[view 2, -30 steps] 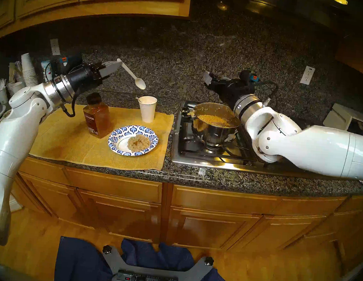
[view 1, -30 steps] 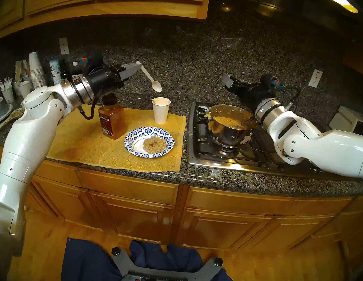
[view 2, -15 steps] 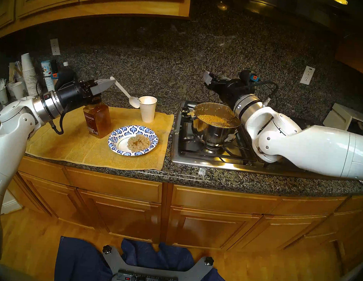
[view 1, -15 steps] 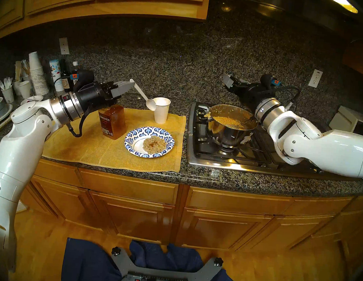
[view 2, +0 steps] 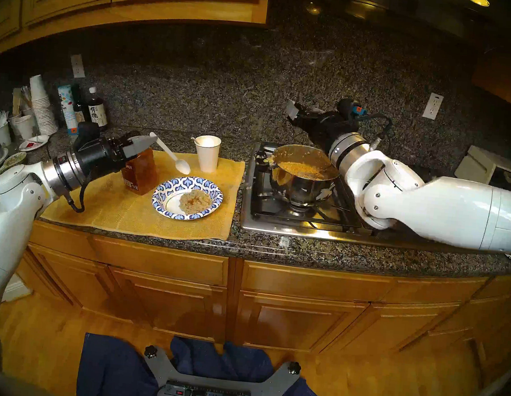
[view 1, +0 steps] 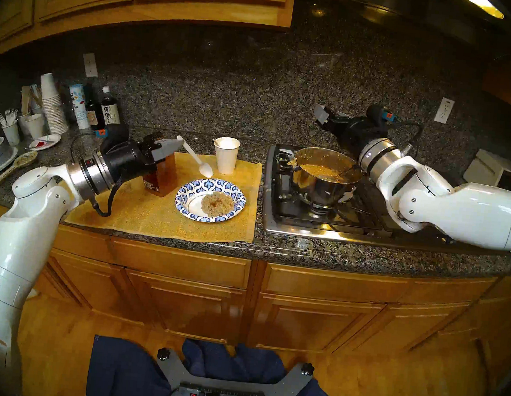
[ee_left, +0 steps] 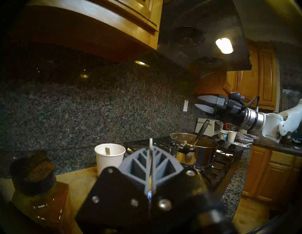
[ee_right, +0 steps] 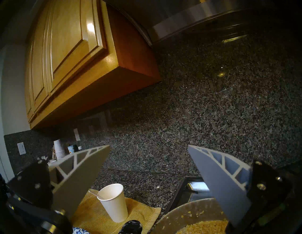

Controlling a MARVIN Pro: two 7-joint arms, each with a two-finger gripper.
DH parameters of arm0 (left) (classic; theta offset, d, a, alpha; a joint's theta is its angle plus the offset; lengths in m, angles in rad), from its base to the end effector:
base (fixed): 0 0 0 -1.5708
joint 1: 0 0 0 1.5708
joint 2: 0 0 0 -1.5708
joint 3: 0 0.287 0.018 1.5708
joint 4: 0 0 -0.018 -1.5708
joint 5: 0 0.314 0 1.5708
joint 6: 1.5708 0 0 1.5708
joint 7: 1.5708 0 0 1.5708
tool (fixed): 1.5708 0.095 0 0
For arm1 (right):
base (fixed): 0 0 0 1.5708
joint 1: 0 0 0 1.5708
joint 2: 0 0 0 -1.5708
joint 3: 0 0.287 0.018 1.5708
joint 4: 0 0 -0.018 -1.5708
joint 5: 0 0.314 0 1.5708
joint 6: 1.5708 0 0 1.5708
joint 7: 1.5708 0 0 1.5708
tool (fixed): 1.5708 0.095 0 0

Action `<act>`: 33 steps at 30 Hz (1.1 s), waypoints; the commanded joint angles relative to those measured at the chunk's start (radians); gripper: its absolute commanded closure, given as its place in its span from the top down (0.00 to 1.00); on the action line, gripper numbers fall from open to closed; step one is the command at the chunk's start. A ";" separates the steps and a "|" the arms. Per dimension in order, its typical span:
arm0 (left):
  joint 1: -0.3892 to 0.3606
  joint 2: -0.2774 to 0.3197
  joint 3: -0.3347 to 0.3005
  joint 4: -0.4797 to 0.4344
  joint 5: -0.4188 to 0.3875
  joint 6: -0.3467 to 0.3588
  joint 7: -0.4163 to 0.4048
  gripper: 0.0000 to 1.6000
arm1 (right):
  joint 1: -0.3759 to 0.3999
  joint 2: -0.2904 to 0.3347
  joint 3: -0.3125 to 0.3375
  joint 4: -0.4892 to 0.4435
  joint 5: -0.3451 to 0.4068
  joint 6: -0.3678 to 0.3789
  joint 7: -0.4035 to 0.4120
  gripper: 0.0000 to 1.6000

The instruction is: Scoop oatmeal into bowl, add cinnamon, and put a spoon inside bowl

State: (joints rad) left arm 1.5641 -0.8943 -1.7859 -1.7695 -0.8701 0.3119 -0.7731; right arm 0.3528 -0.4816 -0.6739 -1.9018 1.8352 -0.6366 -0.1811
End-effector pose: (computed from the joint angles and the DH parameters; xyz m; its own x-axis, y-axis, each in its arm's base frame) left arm 0.3900 0.1405 -0.1326 0.0137 0.1696 0.9854 -0.7061 -0.6962 0.1296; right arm 0.4501 -0.0237 -0.0607 -0.0638 -0.3018 0.9512 0.4502 -0.8594 -0.2424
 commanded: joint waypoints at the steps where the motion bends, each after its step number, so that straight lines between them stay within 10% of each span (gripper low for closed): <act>1: 0.023 -0.012 -0.025 -0.028 -0.001 -0.018 0.009 0.00 | 0.035 -0.002 0.034 -0.001 -0.003 -0.015 0.000 1.00; 33: 0.043 -0.039 0.007 0.038 0.000 -0.008 0.048 0.00 | 0.035 -0.002 0.034 -0.001 -0.003 -0.015 0.000 1.00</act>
State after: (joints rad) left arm 1.6329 -0.9323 -1.7752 -1.7408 -0.8560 0.2988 -0.7215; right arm 0.3528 -0.4816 -0.6739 -1.9020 1.8349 -0.6369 -0.1818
